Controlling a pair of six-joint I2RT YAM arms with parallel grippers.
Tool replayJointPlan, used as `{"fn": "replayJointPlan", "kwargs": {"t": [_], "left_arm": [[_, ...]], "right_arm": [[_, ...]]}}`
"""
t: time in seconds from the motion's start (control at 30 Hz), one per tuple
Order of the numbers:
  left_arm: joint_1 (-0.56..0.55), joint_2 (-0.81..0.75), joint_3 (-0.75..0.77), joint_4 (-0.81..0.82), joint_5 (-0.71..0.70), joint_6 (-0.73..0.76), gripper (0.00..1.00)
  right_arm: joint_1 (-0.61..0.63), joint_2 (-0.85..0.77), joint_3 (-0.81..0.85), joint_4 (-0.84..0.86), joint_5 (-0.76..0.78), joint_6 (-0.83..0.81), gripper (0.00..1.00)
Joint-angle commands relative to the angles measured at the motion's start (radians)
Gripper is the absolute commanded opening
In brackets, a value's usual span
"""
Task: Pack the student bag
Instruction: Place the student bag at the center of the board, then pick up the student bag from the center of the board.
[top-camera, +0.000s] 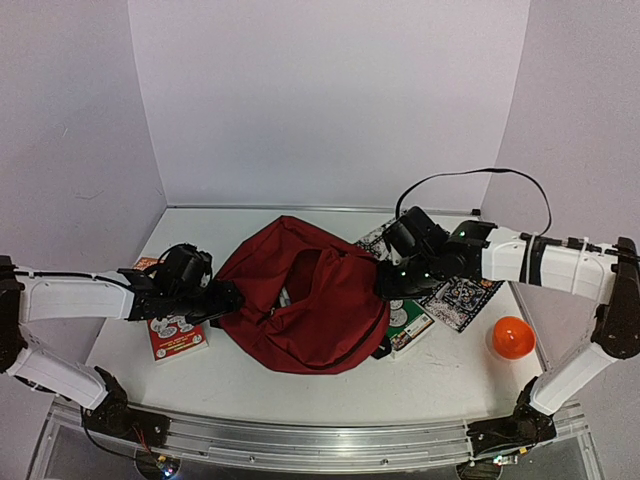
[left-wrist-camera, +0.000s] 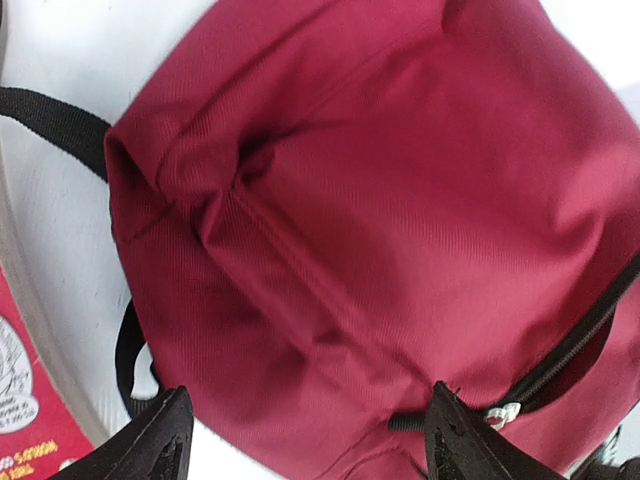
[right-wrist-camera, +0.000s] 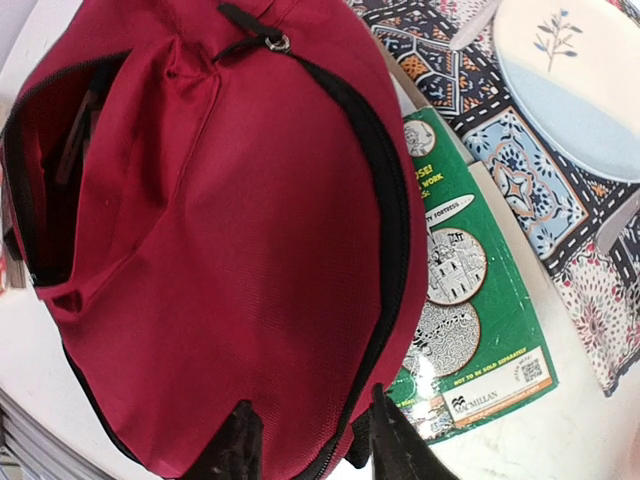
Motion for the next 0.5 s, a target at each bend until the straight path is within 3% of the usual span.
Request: {"fn": "replayJointPlan", "kwargs": {"t": [0.0,0.13,0.3,0.47], "left_arm": [[0.021,0.043,-0.001,0.177,0.033,-0.070,0.81],[0.024,0.088,0.021,0.225,0.049,-0.082,0.81],[0.026,0.160,0.036,0.277,0.066,-0.093,0.78],[0.026,0.232,0.051,0.321,0.147,-0.106,0.63]], "right_arm": [[0.026,-0.035,0.073,-0.055,0.083,-0.036,0.49],[0.051,-0.044,0.125,-0.078,0.126,-0.069,0.64],[0.090,0.000,0.194,-0.077,0.141,-0.117,0.75],[0.135,0.092,0.283,-0.056,0.145,-0.157,0.83]]}}
